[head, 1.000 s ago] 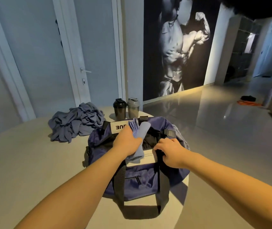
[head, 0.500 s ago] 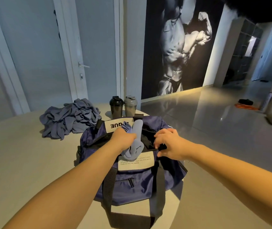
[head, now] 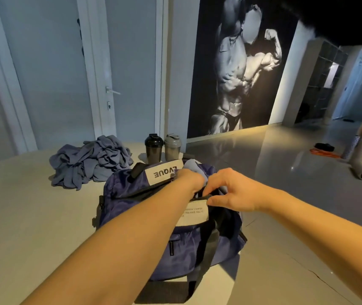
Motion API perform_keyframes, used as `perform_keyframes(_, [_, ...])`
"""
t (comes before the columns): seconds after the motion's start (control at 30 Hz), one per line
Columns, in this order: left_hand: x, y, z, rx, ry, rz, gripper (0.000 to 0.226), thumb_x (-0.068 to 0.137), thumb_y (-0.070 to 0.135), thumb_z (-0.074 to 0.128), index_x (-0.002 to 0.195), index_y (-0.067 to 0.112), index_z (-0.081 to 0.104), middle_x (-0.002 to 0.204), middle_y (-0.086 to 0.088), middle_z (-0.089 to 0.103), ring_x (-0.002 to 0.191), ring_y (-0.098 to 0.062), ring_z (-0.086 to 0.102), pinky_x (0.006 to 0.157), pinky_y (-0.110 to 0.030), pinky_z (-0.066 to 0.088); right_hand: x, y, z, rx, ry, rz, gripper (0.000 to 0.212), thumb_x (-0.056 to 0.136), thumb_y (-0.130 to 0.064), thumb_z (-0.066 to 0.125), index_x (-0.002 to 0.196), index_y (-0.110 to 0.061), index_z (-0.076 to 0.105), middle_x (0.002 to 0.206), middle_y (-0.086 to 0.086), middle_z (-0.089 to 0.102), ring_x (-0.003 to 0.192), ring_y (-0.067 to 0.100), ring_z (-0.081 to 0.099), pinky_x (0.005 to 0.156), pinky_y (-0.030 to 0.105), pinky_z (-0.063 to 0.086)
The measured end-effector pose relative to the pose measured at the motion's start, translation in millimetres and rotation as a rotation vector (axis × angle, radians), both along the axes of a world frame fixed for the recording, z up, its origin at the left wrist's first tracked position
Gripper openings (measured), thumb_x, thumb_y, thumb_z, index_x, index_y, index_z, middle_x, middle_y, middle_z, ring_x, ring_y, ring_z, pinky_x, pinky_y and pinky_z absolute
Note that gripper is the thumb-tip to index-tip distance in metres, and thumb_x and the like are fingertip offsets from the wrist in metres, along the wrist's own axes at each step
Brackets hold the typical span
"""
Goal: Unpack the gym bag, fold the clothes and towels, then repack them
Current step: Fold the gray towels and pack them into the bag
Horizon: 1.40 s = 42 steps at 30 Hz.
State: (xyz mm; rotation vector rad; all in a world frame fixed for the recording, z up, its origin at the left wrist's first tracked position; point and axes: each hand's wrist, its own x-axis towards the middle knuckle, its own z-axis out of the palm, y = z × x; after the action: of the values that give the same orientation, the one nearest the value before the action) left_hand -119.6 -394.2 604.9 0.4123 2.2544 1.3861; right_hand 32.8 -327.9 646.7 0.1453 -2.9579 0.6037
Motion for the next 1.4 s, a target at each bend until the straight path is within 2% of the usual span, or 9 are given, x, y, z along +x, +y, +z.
perform_keyframes(0.17, [6,7,-40,-0.176,0.122,-0.052,0.058,0.108,0.025,0.042,0.158,0.003,0.022,0.163,-0.019,0.025,0.148,-0.039,0.028,0.117,-0.045,0.03,6,-1,-7,-0.021,-0.007,0.005,0.01,0.093,-0.024,0.068,0.09,-0.028,0.078,0.09,-0.014,0.07,0.087,0.013,0.065,0.083,0.027,0.053])
perform_keyframes(0.4, [25,-21,-43,-0.072,0.0,-0.079,0.052,0.089,0.032,0.076,0.126,0.005,0.052,0.117,-0.013,0.063,0.093,-0.027,0.056,0.081,-0.035,0.048,-24,29,-39,0.297,-0.058,-0.421,0.026,0.095,-0.024,0.053,0.111,-0.024,0.074,0.109,0.0,0.073,0.094,0.023,0.066,0.088,0.042,0.055])
perform_keyframes(0.57, [20,-29,-53,0.057,-0.032,-0.025,0.06,0.09,0.025,0.075,0.137,-0.001,0.048,0.126,-0.019,0.061,0.102,-0.032,0.061,0.074,-0.035,0.051,-46,25,-54,0.347,0.028,-0.599,0.044,0.091,-0.03,0.062,0.134,-0.026,0.06,0.122,0.007,0.061,0.114,0.032,0.054,0.092,0.041,0.043])
perform_keyframes(0.7, [11,-44,-57,-0.258,0.585,-0.023,0.067,0.085,0.019,0.077,0.138,0.016,0.036,0.142,-0.009,0.035,0.13,-0.03,0.038,0.104,-0.038,0.04,-53,27,-51,0.392,-0.063,-0.679,0.059,0.087,-0.026,0.069,0.144,-0.032,0.052,0.136,0.009,0.041,0.13,0.034,0.031,0.098,0.046,0.04])
perform_keyframes(0.83, [-3,-46,-51,-0.34,1.106,-0.38,0.041,0.09,0.013,0.062,0.126,0.033,0.06,0.134,0.005,0.052,0.128,-0.024,0.038,0.106,-0.038,0.031,-53,43,-54,0.143,-0.135,-0.612,0.064,0.087,-0.006,0.062,0.147,-0.024,0.05,0.152,0.009,0.032,0.135,0.037,0.037,0.106,0.042,0.046])
perform_keyframes(1.0, [-18,-32,-49,-0.362,0.756,-0.734,0.039,0.098,0.052,0.041,0.131,0.046,0.061,0.139,0.01,0.06,0.129,-0.023,0.048,0.109,-0.046,0.033,-47,50,-55,-0.029,-0.046,-0.54,0.061,0.094,0.001,0.052,0.151,-0.021,0.046,0.151,0.003,0.035,0.138,0.029,0.039,0.109,0.028,0.033])
perform_keyframes(1.13, [-14,-24,-43,-0.312,0.614,-0.835,0.044,0.093,0.063,0.032,0.077,0.041,0.066,0.099,0.007,0.07,0.107,-0.021,0.057,0.101,-0.045,0.041,-41,54,-58,-0.13,-0.017,-0.536,0.063,0.095,0.004,0.045,0.152,-0.023,0.044,0.153,-0.003,0.033,0.139,0.021,0.036,0.112,0.025,0.028])
perform_keyframes(1.3, [-12,-16,-63,-0.508,0.769,-0.824,0.028,0.107,0.022,0.032,0.132,0.03,0.042,0.14,-0.002,0.044,0.126,-0.036,0.037,0.097,-0.052,0.032,-36,58,-64,-0.17,-0.036,-0.514,0.066,0.092,0.005,0.045,0.152,-0.023,0.043,0.151,-0.007,0.031,0.13,0.011,0.034,0.116,0.03,0.033])
perform_keyframes(1.4, [-12,-6,-68,-0.646,0.68,-0.769,0.032,0.105,0.037,0.024,0.135,0.03,0.033,0.146,-0.012,0.038,0.13,-0.045,0.033,0.101,-0.057,0.028,-37,57,-66,-0.157,-0.036,-0.5,0.068,0.091,0.006,0.043,0.152,-0.024,0.043,0.15,-0.009,0.032,0.129,0.01,0.034,0.114,0.03,0.035])
